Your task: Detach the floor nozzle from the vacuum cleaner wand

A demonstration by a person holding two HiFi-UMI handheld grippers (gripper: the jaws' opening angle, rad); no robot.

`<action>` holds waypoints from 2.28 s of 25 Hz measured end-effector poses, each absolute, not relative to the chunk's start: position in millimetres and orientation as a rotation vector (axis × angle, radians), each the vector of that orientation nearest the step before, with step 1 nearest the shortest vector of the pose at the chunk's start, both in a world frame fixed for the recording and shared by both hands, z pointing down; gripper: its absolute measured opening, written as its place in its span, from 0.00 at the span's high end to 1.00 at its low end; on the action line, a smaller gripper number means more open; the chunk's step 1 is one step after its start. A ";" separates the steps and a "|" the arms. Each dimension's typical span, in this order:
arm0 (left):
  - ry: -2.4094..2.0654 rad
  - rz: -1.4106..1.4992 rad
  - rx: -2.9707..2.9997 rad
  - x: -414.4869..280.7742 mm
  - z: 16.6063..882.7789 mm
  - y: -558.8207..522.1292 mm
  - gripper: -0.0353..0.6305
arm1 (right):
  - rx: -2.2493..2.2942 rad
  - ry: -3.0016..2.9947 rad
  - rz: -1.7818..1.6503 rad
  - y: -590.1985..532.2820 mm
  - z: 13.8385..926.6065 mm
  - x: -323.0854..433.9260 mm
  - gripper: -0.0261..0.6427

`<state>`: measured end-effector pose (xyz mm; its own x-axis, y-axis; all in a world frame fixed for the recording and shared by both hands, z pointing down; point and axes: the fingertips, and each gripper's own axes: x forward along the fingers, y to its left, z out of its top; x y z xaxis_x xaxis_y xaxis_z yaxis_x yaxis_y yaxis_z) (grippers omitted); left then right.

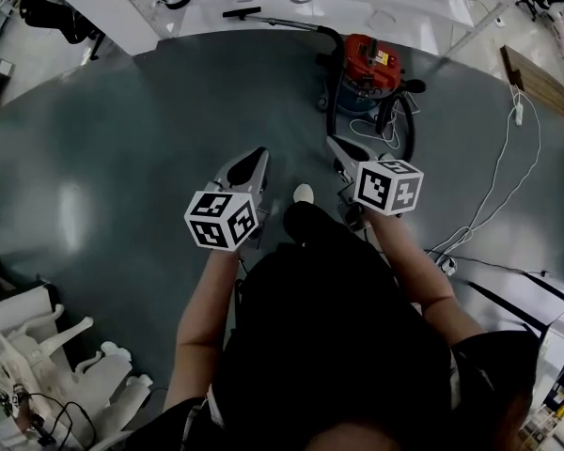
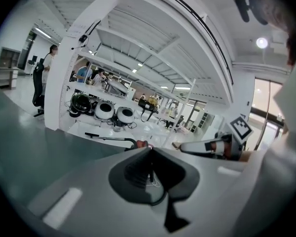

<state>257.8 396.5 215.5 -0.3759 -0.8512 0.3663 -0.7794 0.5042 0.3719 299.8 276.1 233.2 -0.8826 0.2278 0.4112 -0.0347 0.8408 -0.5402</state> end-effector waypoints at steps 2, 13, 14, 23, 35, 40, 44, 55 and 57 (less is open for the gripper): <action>-2.242 -0.190 1.318 241.9 215.0 392.6 0.93 | -0.157 -2.542 0.760 270.0 234.3 283.5 0.97; -2.209 -0.163 1.321 164.3 221.3 353.8 0.93 | -0.157 -2.517 0.791 230.7 242.0 211.9 0.97; -2.203 -0.171 1.335 157.6 220.6 347.9 0.93 | -0.147 -2.517 0.797 224.8 242.4 207.3 0.97; -2.096 -0.247 1.439 110.6 224.6 300.6 0.93 | -0.050 -2.507 0.812 184.2 260.5 179.8 0.97; -1.960 -0.076 1.626 73.3 241.1 260.4 0.93 | 0.071 -2.486 0.820 166.9 260.0 145.5 0.97; -1.842 -0.064 1.686 37.0 243.8 239.3 0.93 | 0.186 -2.439 0.839 154.9 266.9 115.8 0.97; -1.800 -0.041 1.686 1.2 249.2 230.5 0.93 | 0.245 -2.413 0.846 145.7 274.9 91.6 0.97; -1.675 -0.001 1.749 -77.9 263.0 233.1 0.93 | 0.422 -2.366 0.889 141.0 290.8 27.3 0.97; -1.652 0.006 1.759 -90.8 267.0 234.7 0.93 | 0.457 -2.363 0.875 140.3 290.4 19.3 0.97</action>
<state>-90.8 234.7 267.0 0.1818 -0.8697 0.4588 -0.8730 0.0719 0.4823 19.3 140.3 290.4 -0.7775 -0.1146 0.6183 -0.4896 0.7274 -0.4808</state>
